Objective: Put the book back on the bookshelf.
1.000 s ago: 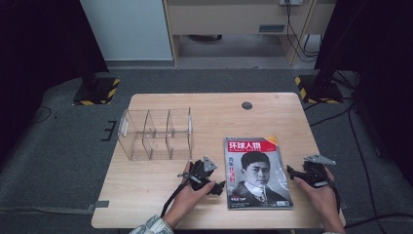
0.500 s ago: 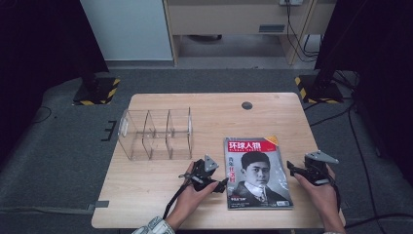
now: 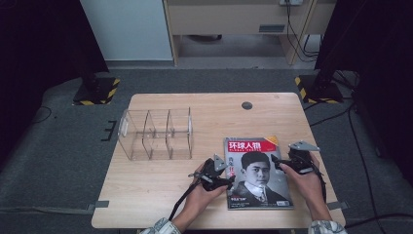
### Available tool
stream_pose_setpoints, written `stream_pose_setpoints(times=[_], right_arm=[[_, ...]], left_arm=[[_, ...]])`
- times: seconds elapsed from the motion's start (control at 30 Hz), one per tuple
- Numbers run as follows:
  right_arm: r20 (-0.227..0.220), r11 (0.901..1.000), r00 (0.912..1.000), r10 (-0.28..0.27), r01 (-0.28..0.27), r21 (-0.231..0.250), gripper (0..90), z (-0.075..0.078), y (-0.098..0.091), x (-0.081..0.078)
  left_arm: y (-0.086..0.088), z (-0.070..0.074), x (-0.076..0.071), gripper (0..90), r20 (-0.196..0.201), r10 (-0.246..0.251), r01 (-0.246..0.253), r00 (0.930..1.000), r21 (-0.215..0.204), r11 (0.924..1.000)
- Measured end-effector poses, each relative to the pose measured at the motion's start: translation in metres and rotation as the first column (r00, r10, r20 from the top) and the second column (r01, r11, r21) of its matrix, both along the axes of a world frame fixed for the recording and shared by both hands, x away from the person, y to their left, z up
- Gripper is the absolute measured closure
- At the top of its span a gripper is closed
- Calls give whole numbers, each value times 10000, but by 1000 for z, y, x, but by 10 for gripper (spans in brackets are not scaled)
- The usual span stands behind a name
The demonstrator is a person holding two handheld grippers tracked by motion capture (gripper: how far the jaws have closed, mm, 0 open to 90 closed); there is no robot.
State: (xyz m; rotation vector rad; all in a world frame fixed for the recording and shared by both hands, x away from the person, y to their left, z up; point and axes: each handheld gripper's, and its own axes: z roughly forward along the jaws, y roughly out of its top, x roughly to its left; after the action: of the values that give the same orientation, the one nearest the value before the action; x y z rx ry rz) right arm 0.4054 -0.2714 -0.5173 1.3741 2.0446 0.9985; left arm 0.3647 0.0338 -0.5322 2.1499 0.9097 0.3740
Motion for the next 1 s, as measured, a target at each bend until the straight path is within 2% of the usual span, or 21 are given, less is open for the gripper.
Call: stream_pose_setpoints(times=[0.03, 0.1, 0.13, 0.2, 0.27, 0.37, 0.43, 0.57, 0.67, 0.83, 1.0], right_arm=[[-65, 9998, 9999, 153, -153, -108, 170, -1, 1, 0], [-155, 9999, 9998, 118, -120, -106, 186, -3, 1, 1], [-242, 9999, 9996, 117, -118, -55, 207, -6, -1, 3], [-365, 9999, 9993, 122, -119, 101, 216, -7, -3, 5], [-453, 9999, 9989, 115, -109, 123, 219, -9, -4, 6], [-590, 9998, 9982, 112, -102, 170, 223, -11, -4, 6], [-725, 9999, 9972, 166, -165, 21, 224, -13, -4, 5], [-860, 9995, 9961, 209, -189, 242, 248, -15, -5, 4], [-957, 9982, 9941, 504, -469, 381, 291, -17, -3, 4], [-786, 9977, 9951, 596, -568, 372, 361, -15, -2, 3], [-586, 9957, 9967, 566, -520, 770, 410, -13, -6, 1]], left_arm=[[-1, 0, 1, 284, -51, 22, -23, 10000, -58, 10000], [-2, 0, 2, 300, -121, 8, -10, 9999, -147, 9999], [-4, -1, 3, 374, -151, -300, 296, 9994, -285, 9992], [-6, -1, 4, 409, -21, -435, 434, 9991, -302, 9986], [-7, -2, 7, 410, -114, -491, 486, 9987, -443, 9978], [-8, -2, 8, 412, -59, -612, 610, 9981, -374, 9974], [-9, -2, 8, 413, -39, -608, 606, 9981, -368, 9975], [-9, -2, 8, 415, -20, -592, 591, 9982, -364, 9976], [-9, -2, 8, 415, -30, -591, 590, 9982, -368, 9976], [-9, -2, 8, 415, -52, -588, 586, 9983, -384, 9975], [-9, -2, 8, 414, -6, -580, 579, 9983, -360, 9977]])
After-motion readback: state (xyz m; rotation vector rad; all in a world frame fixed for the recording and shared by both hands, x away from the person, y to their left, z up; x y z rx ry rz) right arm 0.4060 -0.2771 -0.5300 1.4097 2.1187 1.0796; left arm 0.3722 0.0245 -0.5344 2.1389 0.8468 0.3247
